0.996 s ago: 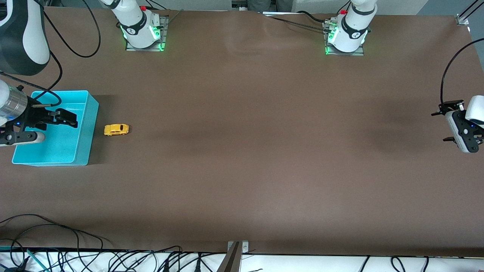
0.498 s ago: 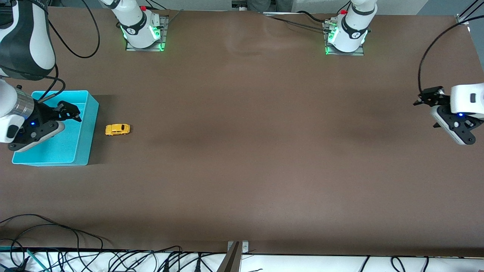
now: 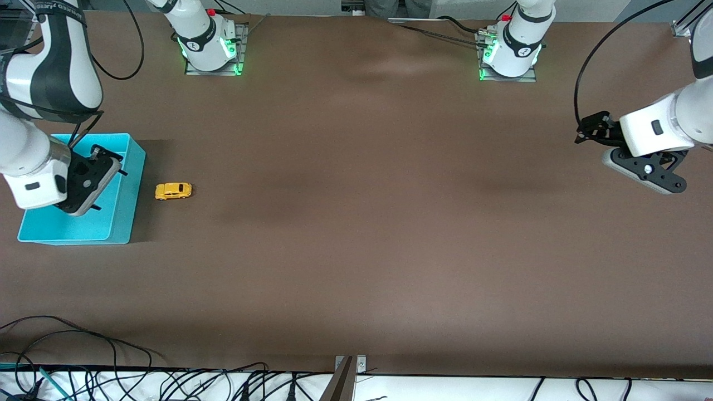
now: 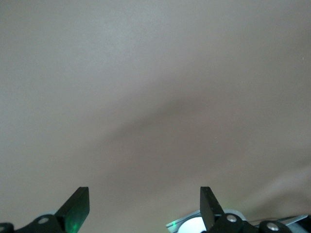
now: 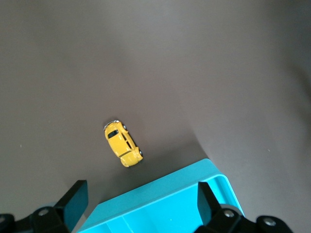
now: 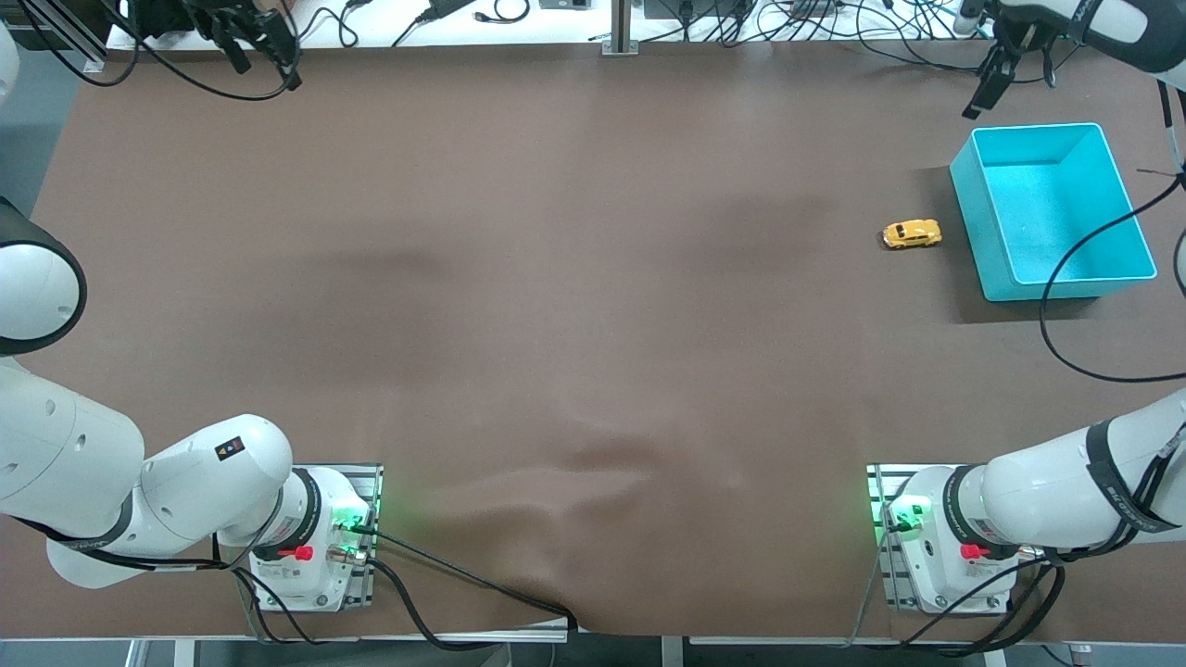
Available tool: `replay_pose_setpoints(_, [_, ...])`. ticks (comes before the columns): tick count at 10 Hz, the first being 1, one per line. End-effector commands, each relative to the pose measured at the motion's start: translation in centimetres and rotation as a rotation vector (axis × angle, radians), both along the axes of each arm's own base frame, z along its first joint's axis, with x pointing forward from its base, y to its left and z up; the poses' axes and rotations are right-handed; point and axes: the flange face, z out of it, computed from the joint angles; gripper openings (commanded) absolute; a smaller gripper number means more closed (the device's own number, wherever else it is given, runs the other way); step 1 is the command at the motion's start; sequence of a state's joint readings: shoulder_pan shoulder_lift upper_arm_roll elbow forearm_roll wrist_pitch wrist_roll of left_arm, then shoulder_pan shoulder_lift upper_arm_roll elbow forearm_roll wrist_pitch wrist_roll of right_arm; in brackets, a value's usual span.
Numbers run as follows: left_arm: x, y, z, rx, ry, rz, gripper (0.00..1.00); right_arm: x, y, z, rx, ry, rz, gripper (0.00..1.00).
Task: Wind up and store yellow beetle car
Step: 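Reach the right gripper to the car while the left gripper returns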
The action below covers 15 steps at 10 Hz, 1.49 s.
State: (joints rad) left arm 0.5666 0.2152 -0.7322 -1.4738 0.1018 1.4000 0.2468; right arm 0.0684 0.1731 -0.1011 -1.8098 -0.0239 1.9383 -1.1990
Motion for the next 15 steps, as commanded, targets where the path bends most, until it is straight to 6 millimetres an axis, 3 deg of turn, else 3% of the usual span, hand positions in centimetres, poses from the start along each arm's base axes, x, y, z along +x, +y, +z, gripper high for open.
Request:
replay_pose_setpoints(1, [-1.3,-2.4,2.2,-0.007,-0.022,0.051,1.0,-3.7,0.0,-1.1,0.026,0.02,0.129,1.0])
replay_pose_setpoints(3, [-0.5,-2.1,1.2,-0.026,-0.021,0.094,1.0,-5.4,0.0,-3.4,0.035,0.044,0.179,1.0])
replay_pose_setpoints(4, [-0.4,-1.7,1.5,-0.057,-0.031,0.12,1.0,-6.3,0.0,-5.9,0.039,0.044,0.216,1.0])
replay_pose_setpoints(5, [-0.8,-2.5,2.0,-0.039,-0.057,0.114,1.0,-7.1,-0.2,-8.1,0.038,0.02,0.245,1.0])
replay_pose_setpoints(6, [-1.5,-2.1,2.3,-0.021,-0.114,0.173,1.0,-7.9,-0.2,-9.9,0.036,0.001,0.269,1.0])
replay_pose_setpoints(9, [-3.8,-3.0,2.4,0.047,-0.131,0.484,1.0,-10.4,-0.4,-14.4,0.035,-0.023,0.339,1.0])
replay_pose_setpoints(10, [-4.2,-2.7,3.0,0.051,-0.136,0.512,1.0,-11.2,-1.0,-15.6,0.033,-0.03,0.355,1.0])
replay_pose_setpoints(15, [-4.6,-2.2,4.9,0.033,-0.178,0.481,1.0,-10.2,-1.4,-19.8,0.0,-0.102,0.432,1.0])
